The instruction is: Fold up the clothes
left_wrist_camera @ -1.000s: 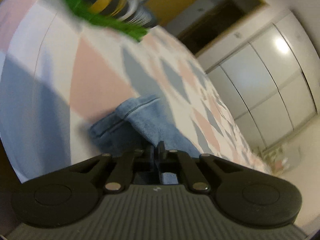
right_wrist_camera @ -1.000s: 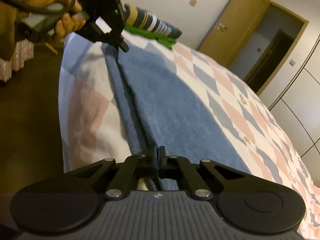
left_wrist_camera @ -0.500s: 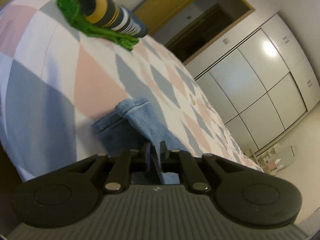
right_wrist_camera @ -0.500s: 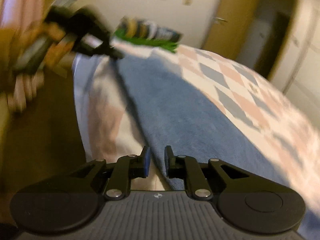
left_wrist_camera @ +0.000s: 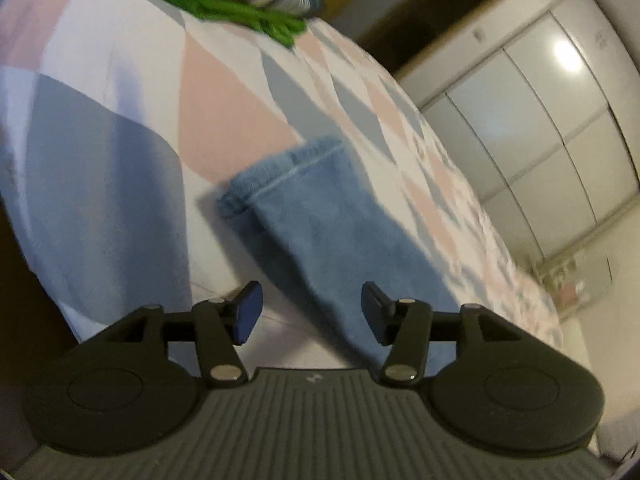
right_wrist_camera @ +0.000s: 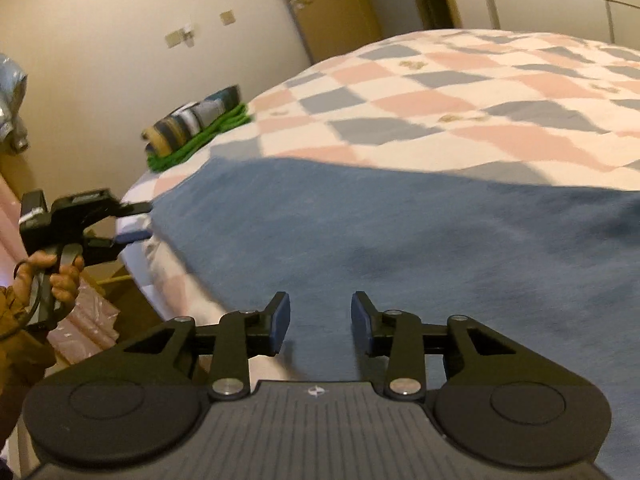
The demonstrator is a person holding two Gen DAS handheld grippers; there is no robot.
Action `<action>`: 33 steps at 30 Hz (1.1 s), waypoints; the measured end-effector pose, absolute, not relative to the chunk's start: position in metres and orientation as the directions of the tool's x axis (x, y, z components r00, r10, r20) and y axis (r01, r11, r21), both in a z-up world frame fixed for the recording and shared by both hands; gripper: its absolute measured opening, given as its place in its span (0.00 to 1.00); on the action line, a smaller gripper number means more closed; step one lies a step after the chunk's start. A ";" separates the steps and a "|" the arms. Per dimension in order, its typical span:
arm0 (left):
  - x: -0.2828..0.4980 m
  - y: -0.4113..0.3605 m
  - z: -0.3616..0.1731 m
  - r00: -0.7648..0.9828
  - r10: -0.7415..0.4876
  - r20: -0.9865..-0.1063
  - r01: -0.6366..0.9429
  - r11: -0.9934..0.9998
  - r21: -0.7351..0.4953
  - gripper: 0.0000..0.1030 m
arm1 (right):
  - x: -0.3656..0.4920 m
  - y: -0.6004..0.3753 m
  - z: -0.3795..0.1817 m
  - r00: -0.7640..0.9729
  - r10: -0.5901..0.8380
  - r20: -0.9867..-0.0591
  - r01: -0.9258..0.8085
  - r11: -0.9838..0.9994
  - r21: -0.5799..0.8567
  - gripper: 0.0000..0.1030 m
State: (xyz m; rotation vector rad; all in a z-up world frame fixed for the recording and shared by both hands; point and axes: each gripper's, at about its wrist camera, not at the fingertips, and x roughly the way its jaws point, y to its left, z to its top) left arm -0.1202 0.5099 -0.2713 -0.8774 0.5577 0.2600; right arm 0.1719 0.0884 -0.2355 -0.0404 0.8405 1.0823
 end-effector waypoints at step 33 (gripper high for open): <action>-0.121 0.572 -0.334 0.953 -0.179 -0.244 -0.155 0.402 -0.902 0.33 | 0.231 -0.007 -0.254 0.355 0.623 -0.697 -0.647 0.702 0.297 0.46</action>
